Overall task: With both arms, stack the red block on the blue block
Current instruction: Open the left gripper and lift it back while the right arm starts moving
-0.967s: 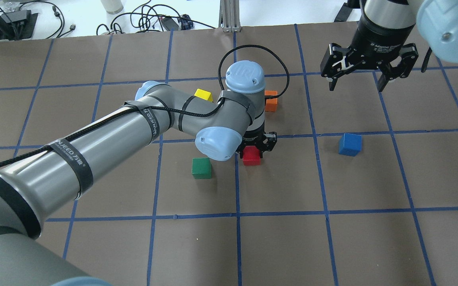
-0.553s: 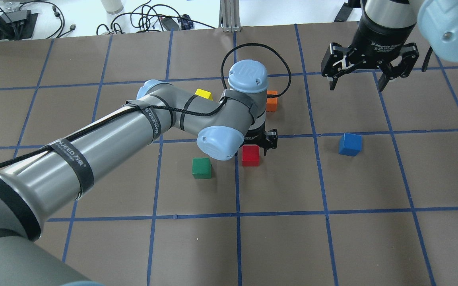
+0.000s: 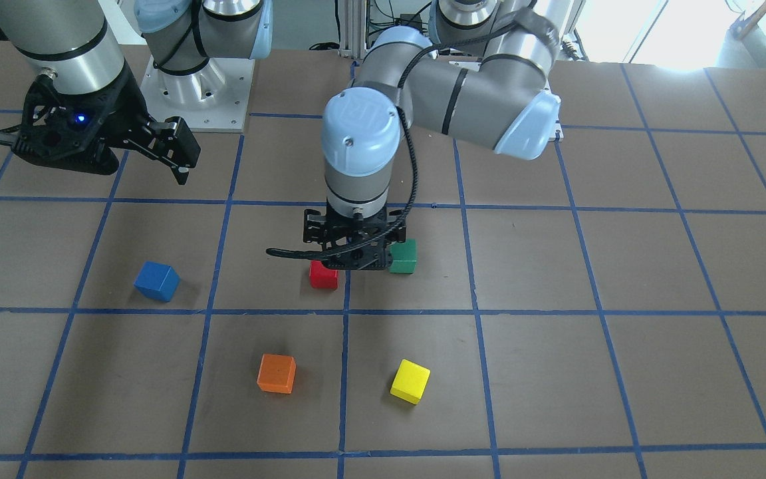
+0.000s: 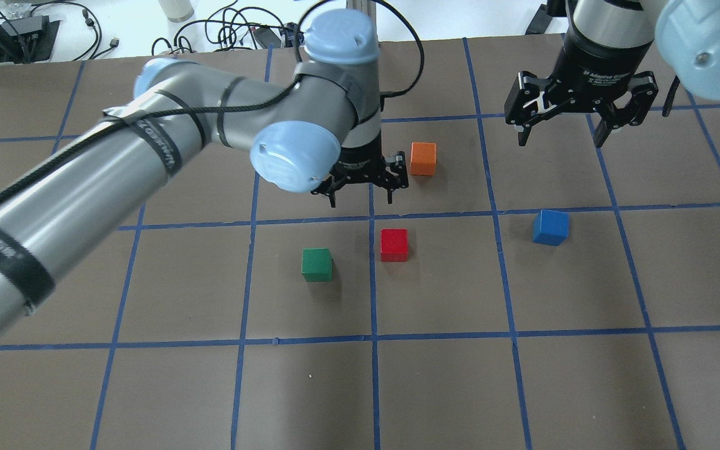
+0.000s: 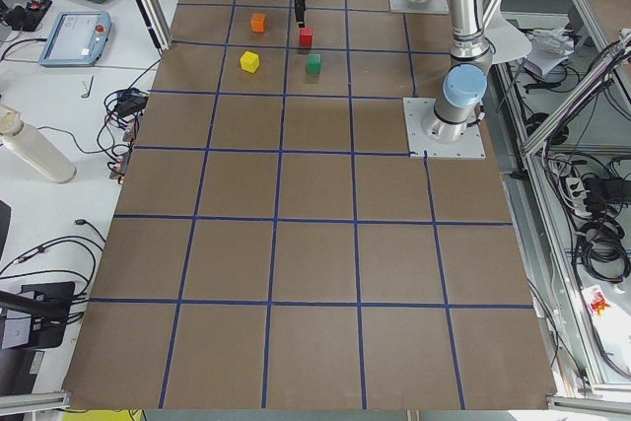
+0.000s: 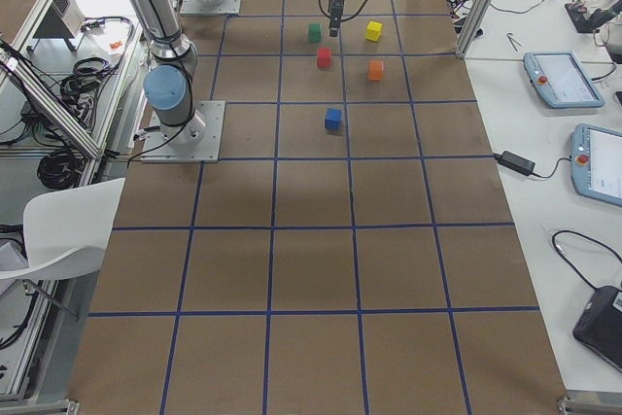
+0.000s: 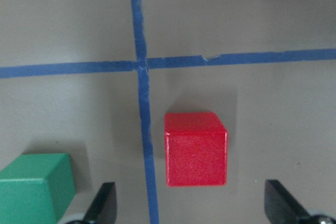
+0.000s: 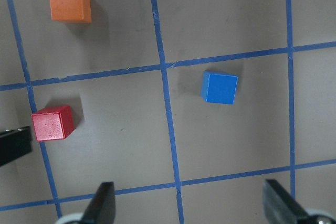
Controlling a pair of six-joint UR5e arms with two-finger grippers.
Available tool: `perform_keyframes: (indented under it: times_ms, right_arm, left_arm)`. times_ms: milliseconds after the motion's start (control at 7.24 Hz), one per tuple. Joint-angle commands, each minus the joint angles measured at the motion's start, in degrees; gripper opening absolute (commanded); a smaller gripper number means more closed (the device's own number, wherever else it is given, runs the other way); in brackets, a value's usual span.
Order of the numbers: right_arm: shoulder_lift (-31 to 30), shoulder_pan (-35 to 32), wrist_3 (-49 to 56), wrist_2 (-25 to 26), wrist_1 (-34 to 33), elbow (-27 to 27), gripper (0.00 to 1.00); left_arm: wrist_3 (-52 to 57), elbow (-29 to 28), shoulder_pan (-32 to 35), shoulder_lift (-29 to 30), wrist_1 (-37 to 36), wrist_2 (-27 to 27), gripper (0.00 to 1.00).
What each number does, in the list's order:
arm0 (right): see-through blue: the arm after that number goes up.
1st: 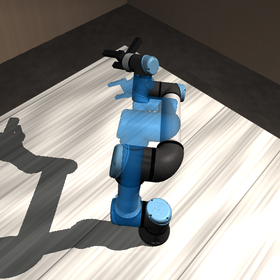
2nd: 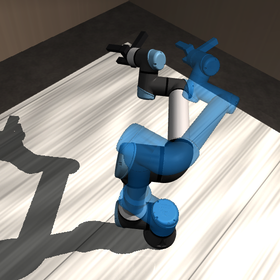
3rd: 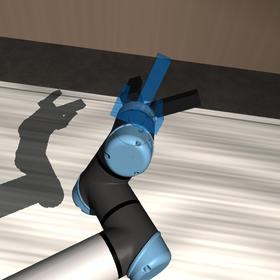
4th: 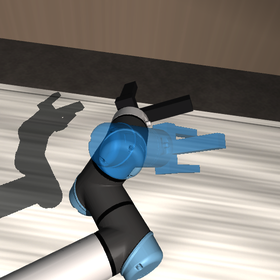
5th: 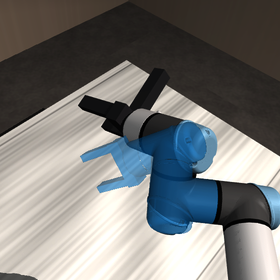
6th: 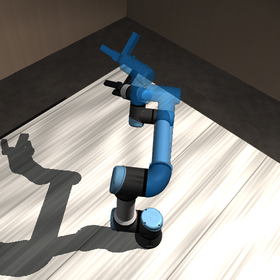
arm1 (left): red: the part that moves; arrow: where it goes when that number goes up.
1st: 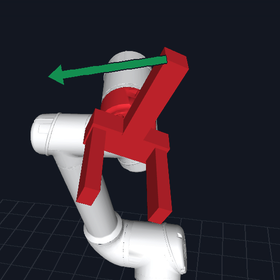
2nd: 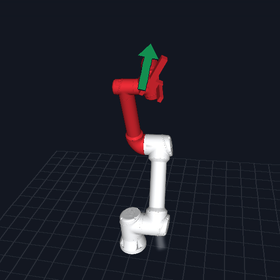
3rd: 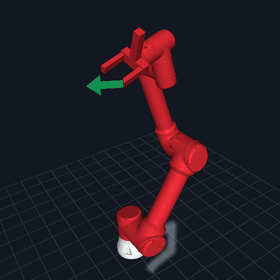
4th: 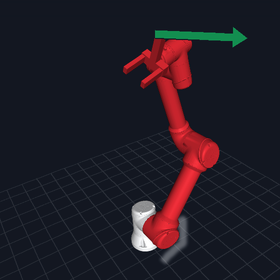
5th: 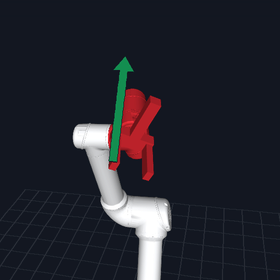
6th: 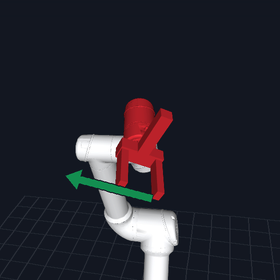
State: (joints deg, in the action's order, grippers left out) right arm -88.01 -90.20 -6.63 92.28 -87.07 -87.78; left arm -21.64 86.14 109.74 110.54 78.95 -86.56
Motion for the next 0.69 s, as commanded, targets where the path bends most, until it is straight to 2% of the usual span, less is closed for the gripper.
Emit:
perform_keyframes:
  times_ms: [0, 138, 276, 553]
  right_arm:
    - [-0.2, -0.1, 0.3, 0.0, 0.2, -0.2, 1.00]
    - [-0.2, -0.1, 0.3, 0.0, 0.1, -0.2, 1.00]
    - [-0.2, 0.0, 0.5, 0.0, 0.1, -0.2, 1.00]
    - [-0.2, 0.0, 0.9, 0.0, 0.0, -0.2, 1.00]
  left_arm:
    - [3.5, -1.4, -5.0, -3.8, 5.9, 0.2, 1.00]
    - [1.4, -1.9, -4.3, -1.5, 5.2, 0.9, 1.00]
    - [0.0, -2.3, -1.9, -1.6, 4.6, 2.6, 1.00]
    - [-0.2, -5.6, -1.6, -0.2, 5.2, 2.5, 1.00]
